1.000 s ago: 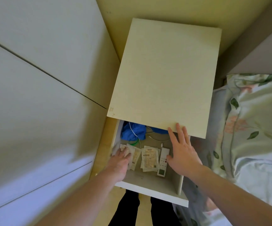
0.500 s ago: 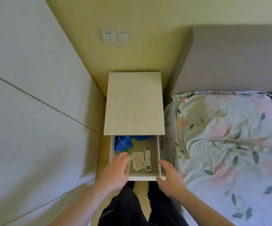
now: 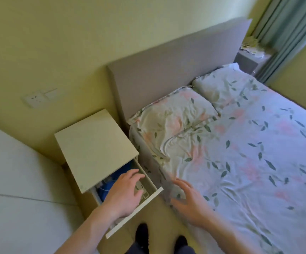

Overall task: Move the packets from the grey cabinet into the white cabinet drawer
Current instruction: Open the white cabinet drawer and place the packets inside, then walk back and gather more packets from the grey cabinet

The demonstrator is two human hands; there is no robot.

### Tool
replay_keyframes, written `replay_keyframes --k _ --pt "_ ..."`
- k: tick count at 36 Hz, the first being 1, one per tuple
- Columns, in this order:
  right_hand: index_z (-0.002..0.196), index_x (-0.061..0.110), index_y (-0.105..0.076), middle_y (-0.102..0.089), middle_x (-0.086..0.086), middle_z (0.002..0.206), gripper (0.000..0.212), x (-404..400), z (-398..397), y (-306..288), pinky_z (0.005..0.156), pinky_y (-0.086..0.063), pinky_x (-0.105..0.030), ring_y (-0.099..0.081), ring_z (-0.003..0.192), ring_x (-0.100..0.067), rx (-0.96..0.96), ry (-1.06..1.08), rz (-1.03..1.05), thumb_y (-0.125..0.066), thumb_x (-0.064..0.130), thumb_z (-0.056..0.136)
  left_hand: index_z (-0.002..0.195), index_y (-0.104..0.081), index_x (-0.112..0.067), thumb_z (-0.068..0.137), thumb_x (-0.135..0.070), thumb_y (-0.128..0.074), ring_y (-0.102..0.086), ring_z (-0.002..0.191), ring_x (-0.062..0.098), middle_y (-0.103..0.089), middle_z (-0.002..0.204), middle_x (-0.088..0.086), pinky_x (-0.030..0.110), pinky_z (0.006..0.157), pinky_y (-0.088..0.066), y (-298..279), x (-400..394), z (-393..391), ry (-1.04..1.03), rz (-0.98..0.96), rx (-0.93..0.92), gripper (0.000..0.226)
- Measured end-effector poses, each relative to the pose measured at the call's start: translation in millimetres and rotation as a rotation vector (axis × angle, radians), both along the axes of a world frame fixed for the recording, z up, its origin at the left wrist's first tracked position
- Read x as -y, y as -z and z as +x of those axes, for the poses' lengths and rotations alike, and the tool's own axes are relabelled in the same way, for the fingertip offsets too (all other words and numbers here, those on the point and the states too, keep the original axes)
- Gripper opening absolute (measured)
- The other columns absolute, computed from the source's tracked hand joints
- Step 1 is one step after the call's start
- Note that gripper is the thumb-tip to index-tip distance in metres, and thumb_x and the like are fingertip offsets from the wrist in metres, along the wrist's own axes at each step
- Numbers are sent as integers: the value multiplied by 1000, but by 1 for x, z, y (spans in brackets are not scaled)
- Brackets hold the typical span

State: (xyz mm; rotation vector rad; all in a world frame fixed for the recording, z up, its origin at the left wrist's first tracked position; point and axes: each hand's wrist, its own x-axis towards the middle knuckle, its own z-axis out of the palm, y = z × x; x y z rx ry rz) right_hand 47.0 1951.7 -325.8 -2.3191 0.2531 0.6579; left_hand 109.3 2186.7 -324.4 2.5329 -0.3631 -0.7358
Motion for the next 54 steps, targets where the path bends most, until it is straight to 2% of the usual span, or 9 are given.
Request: replay_keyframes --k 5,9,20,23,27,31,35,43,54 --pt "149 37 -38 -30 17 159 59 46 -65 -30 116 -34 -30 -38 141 -9 88 185 -20 -60 36 94 150 -40 -35 102 -35 -52 -20 148 6 -24 159 -19 24 120 -20 -26 63 -36 162 -56 75 50" --pt "148 44 -36 -31 25 154 57 97 -140 -49 112 -36 -27 -39 134 -2 180 352 -33 -60 41 95 149 -40 -35 101 -37 -52 -21 148 7 -27 159 -16 27 123 -19 -48 134 -80 341 -73 144 50" --pt "146 44 -38 -33 28 150 57 251 -446 -89 115 -31 -22 -37 140 0 270 806 -146 -63 44 94 146 -41 -42 98 -44 -56 -26 147 8 -26 159 -20 33 123 -24 -83 361 -283 803 -178 268 50" --pt "148 43 -37 -32 28 152 59 284 -519 -98 118 -32 -28 -34 141 2 281 919 -129 -62 45 94 146 -40 -43 99 -44 -55 -24 147 7 -23 160 -22 31 122 -21 -100 417 -346 900 -206 291 50" --pt "146 39 -41 -36 25 151 59 318 -598 -112 112 -27 -16 -33 138 6 327 1045 -145 -67 37 93 146 -37 -45 100 -47 -53 -22 148 8 -20 161 -23 32 121 -22 -116 482 -415 1044 -229 313 49" --pt "145 39 -41 -35 28 145 58 355 -660 -119 116 -28 -22 -32 141 4 374 1168 -181 -67 36 93 144 -36 -49 100 -50 -51 -21 149 9 -20 161 -23 34 123 -23 -124 540 -467 1164 -255 321 47" --pt "145 42 -40 -32 31 146 57 396 -711 -125 110 -29 -18 -33 131 11 397 1256 -192 -65 38 94 143 -37 -49 99 -49 -53 -23 147 8 -21 161 -24 35 122 -24 -124 598 -508 1237 -272 328 47" --pt "141 49 -40 -30 34 149 55 485 -799 -139 117 -28 -26 -28 142 6 383 1360 -257 -65 40 94 144 -35 -49 98 -53 -52 -19 149 8 -16 161 -26 36 123 -24 -119 719 -591 1333 -295 310 49" --pt "141 47 -44 -38 29 148 54 587 -958 -146 116 -35 -29 -38 136 3 424 1544 -359 -67 40 93 146 -34 -50 98 -53 -51 -18 150 9 -16 162 -24 35 121 -19 -130 881 -763 1540 -371 337 51"
